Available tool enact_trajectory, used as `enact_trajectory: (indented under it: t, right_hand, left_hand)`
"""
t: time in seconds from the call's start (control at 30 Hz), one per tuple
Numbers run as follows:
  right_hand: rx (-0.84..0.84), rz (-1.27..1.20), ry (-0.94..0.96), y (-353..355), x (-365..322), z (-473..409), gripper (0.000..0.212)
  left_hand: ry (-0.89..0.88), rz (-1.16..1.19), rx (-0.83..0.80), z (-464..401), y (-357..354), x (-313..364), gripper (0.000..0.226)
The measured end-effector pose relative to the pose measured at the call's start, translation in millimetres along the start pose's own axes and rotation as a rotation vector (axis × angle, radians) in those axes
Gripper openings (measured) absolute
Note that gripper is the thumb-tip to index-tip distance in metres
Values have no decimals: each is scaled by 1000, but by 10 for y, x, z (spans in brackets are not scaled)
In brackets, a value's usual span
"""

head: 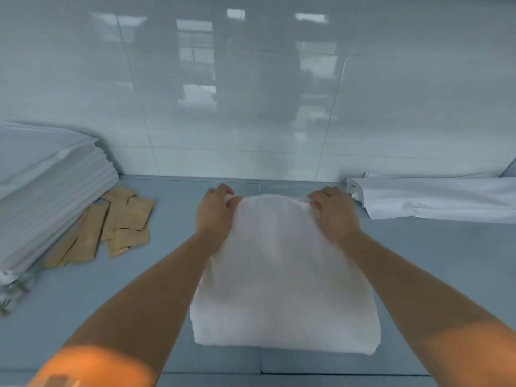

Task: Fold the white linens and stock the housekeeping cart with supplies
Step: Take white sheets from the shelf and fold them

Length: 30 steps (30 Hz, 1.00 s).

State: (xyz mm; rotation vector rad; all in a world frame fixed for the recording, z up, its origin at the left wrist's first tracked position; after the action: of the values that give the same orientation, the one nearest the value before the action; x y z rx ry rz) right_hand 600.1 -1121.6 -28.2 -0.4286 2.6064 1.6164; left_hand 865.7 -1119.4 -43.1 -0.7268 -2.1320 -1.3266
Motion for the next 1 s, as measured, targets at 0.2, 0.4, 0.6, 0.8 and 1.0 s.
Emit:
enact_trajectory:
  t: [0.2, 0.4, 0.6, 0.8, 1.0]
  right_hand:
    - [-204, 8, -91, -947, 292, 157, 22]
    - [-224, 113, -255, -984, 328, 196, 32]
    - [-245, -107, -596, -749, 331, 712, 54]
    - [-410, -267, -708, -458, 356, 1224, 40]
    - [-385, -260, -558, -258, 251, 1164, 20]
  left_hand:
    - [142, -54, -185, -44, -738, -650, 25]
    - [235, -112, -225, -17, -798, -767, 40]
    - [355, -199, -287, 481, -619, -746, 54]
    - [359, -77, -187, 1195, -283, -571, 25]
    - [351, -85, -233, 1138, -178, -516, 22]
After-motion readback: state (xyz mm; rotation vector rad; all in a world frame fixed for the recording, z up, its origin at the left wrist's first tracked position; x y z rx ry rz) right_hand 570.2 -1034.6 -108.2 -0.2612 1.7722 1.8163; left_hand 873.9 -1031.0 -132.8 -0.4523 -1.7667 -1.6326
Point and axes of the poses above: each hand's wrist, its own z-axis away from the middle knuckle, its own y-axis out of the back of the hand, x = y × z, the point moved 4 cm from there along -z, towards the middle knuckle, and after that the axes turned 5 degrees about -y, right-handed, at the moved point
